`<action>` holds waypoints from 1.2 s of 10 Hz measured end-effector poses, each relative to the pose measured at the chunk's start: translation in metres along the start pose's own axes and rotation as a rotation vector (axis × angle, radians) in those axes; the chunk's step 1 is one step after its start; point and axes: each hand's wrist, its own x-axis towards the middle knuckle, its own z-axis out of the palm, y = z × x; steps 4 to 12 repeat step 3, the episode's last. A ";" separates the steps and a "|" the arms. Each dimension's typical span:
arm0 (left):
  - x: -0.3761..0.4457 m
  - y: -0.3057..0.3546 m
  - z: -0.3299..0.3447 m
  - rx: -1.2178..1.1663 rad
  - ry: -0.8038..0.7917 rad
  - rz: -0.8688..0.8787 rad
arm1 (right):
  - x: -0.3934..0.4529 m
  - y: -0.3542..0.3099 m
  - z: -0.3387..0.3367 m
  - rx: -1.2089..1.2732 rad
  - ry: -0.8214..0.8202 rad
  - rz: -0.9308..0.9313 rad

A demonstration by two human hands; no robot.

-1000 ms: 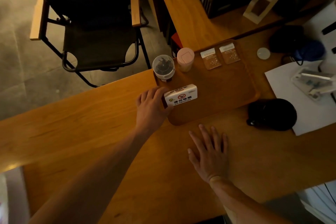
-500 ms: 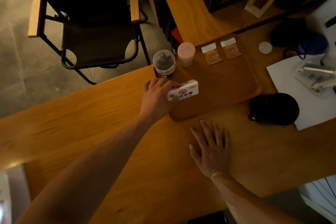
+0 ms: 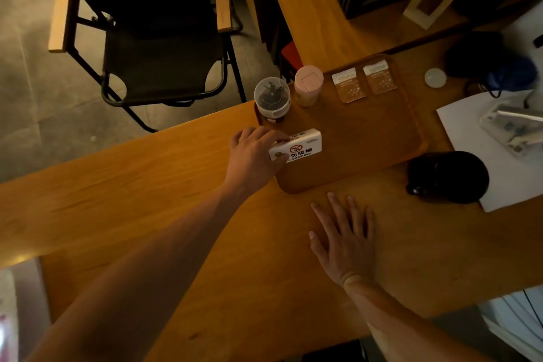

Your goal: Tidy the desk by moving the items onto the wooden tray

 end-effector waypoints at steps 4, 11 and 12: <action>-0.003 -0.003 0.000 0.012 -0.018 0.007 | 0.002 -0.003 -0.002 0.000 0.053 -0.029; -0.003 -0.003 0.000 0.012 -0.018 0.007 | 0.002 -0.003 -0.002 0.000 0.053 -0.029; -0.003 -0.003 0.000 0.012 -0.018 0.007 | 0.002 -0.003 -0.002 0.000 0.053 -0.029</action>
